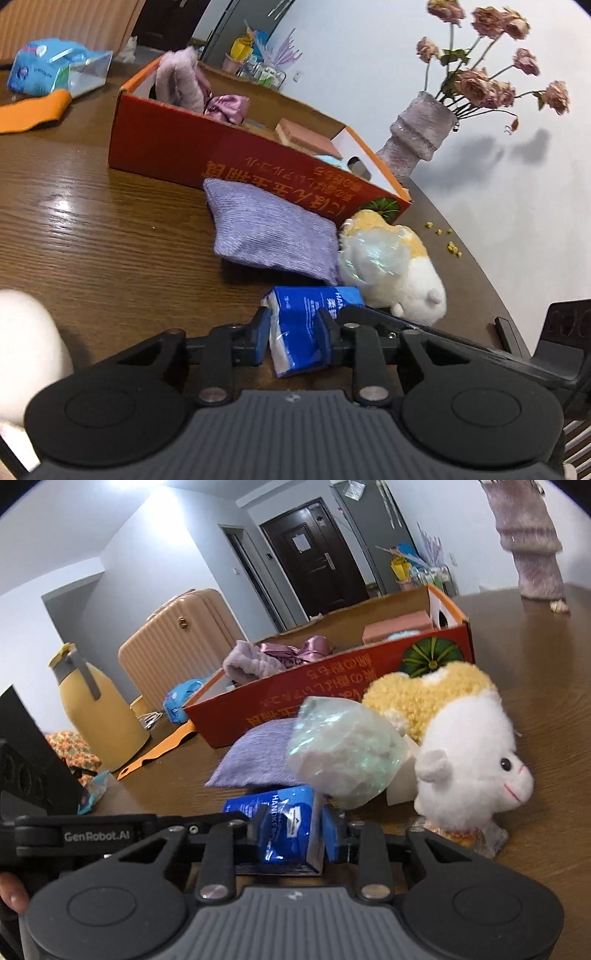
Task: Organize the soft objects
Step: 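Lift the tissue pack with both tools and carry it toward the box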
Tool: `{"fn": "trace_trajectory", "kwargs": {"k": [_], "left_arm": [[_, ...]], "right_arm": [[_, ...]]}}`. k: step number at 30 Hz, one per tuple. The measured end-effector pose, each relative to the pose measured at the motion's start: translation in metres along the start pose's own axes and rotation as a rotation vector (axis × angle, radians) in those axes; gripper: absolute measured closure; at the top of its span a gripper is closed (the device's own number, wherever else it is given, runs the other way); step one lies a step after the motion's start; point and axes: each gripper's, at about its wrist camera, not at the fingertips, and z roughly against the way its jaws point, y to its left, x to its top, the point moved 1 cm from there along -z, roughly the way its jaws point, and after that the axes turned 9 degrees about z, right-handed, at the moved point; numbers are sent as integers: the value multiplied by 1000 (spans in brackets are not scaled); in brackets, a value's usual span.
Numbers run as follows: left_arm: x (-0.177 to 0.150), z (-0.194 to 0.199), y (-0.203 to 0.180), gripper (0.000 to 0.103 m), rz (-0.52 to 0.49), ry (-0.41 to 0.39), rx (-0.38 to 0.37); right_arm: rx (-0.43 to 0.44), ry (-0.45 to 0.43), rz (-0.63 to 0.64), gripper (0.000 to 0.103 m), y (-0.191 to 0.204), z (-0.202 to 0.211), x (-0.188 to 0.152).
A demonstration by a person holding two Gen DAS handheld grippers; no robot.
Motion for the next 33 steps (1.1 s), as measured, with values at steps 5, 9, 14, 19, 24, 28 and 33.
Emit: {"fn": "trace_trajectory", "kwargs": {"k": [5,9,14,19,24,28,33], "left_arm": [[-19,31,-20,76,-33,-34,-19],[-33,63,-44,76,-80,-75,-40],[-45,102,-69,76,-136,-139,-69],[-46,124,-79,76,-150,-179,-81],[-42,134,-79,76,-148,-202,-82],[-29,139,-81,76,-165,-224,-83],[7,141,-87,76,-190,-257,-79]], "right_arm": [[3,-40,9,74,12,40,-7],[2,-96,22,74,26,77,-11],[12,-168,35,74,42,116,-10],[21,-210,74,72,59,137,-5],[31,-219,94,72,68,140,-1],[32,-231,112,72,72,135,9],[40,-248,149,72,78,126,43]]}}
